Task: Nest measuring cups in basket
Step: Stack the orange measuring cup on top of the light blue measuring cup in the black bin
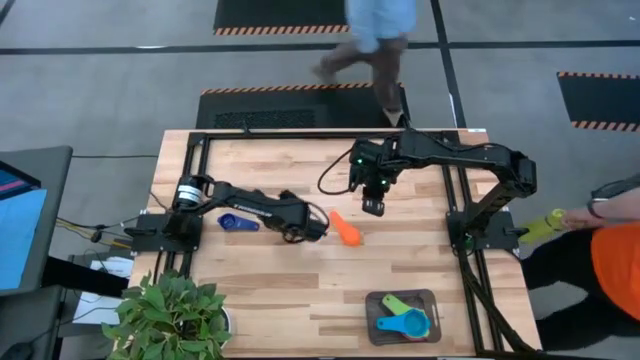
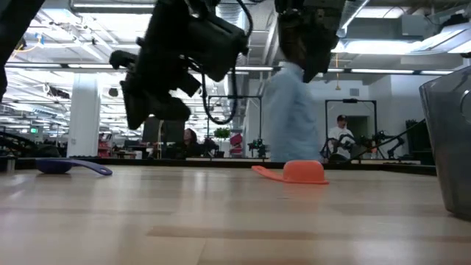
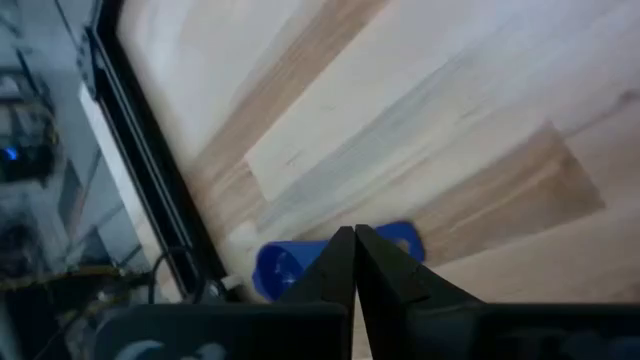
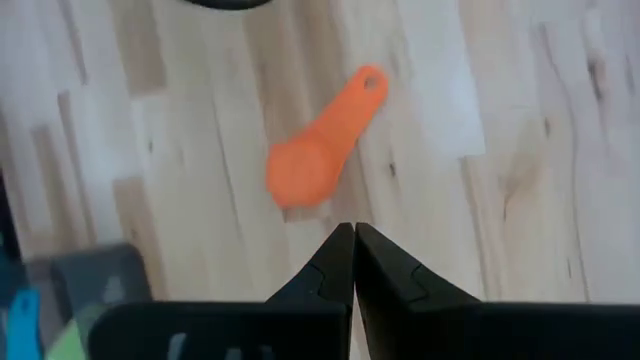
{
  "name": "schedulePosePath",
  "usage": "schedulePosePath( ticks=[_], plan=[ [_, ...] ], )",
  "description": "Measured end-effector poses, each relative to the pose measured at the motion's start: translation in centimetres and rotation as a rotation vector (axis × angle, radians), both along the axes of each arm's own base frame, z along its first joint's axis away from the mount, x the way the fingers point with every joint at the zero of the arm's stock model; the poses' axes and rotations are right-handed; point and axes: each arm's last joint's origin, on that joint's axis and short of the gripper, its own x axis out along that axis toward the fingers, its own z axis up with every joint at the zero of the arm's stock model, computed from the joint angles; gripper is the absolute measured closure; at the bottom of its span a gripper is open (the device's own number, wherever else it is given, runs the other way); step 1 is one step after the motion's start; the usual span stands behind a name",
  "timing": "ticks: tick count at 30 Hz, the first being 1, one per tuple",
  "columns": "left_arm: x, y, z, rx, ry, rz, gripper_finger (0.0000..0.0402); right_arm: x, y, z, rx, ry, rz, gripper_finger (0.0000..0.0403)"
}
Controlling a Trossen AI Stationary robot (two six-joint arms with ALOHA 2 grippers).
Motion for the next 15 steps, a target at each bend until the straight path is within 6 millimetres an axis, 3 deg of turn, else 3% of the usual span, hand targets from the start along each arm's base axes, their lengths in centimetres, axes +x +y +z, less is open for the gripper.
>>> schedulePosePath(
  ticks=[4, 10, 15],
  plan=[
    [-1.4, -1.5, -0.2, -0.005, -0.015, -0.045, 0.0401, 1.2, 1.4, -0.1, -0.06, -0.041, -0.062, 0.0365],
    [-4.4, -2.5, 0.0, 0.03, -0.024, -0.031, 0.0401, 4.7, 4.4, -1.8, -0.146, -0.139, -0.023, 0.0365],
    [-7.9, -3.6, 0.7, 0.068, -0.068, 0.009, 0.0401, 7.4, 6.1, -5.7, -0.178, -0.113, 0.054, 0.0375]
  ],
)
